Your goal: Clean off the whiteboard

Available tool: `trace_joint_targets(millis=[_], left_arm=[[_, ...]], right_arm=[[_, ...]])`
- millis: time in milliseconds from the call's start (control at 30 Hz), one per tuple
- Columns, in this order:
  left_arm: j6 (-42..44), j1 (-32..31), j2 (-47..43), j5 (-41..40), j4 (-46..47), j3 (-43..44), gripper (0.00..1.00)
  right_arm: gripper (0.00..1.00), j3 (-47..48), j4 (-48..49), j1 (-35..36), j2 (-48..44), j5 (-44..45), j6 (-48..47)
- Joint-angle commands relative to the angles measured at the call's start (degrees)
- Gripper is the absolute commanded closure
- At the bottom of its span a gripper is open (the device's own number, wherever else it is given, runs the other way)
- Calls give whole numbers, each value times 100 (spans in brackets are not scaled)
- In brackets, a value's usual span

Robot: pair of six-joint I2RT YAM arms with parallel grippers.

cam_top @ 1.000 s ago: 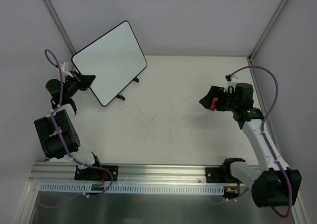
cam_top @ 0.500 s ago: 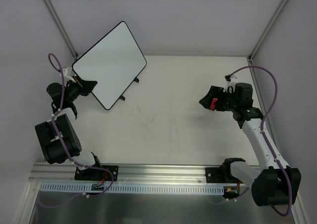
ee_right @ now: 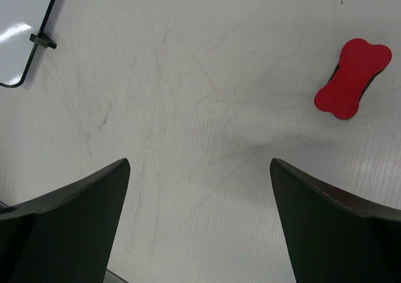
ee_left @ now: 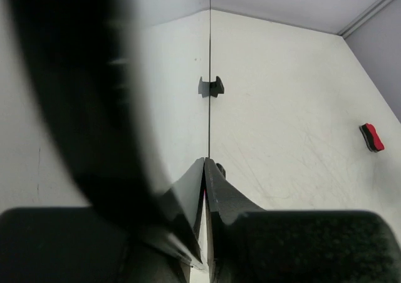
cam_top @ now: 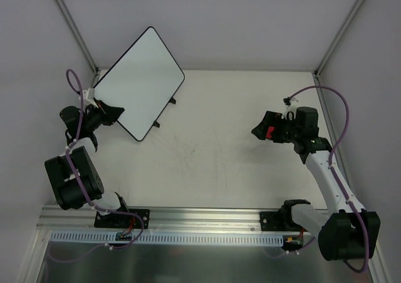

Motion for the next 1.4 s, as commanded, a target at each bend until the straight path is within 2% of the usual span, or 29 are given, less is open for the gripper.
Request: trace_joint_targets(millis=[0, 200, 267, 567, 733, 833, 1033, 1167, 1300, 1367], left_arm=[[755, 59, -110, -148, -430, -98, 88], [957, 59, -295, -244, -807, -89, 78], [983, 59, -330, -262, -860, -89, 71], [1045, 59, -453, -411, -1107, -115, 51], [1080, 68, -506, -438, -1195, -159, 47], [1063, 68, -541, -447, -1212, -203, 39], [1071, 59, -734, -534, -1317, -282, 36], [1010, 68, -849, -543, -1370, -352, 19], [1027, 59, -963, -666, -1502, -414, 16], [1036, 59, -1007, -710, -1616, -440, 12]], right_arm=[[1, -70, 70, -38, -141, -101, -91], [1, -131, 78, -47, -194, -119, -100], [1, -149, 70, -47, -202, -128, -91], [1, -237, 96, -38, -246, -154, -91], [1, -298, 96, -38, -290, -154, -100], [1, -325, 96, -38, -317, -163, -91], [1, -334, 105, -38, -326, -172, -91], [1, -369, 131, -38, -343, -198, -74], [1, -404, 149, -38, -387, -207, -65], [1, -421, 175, -38, -413, -216, -74]])
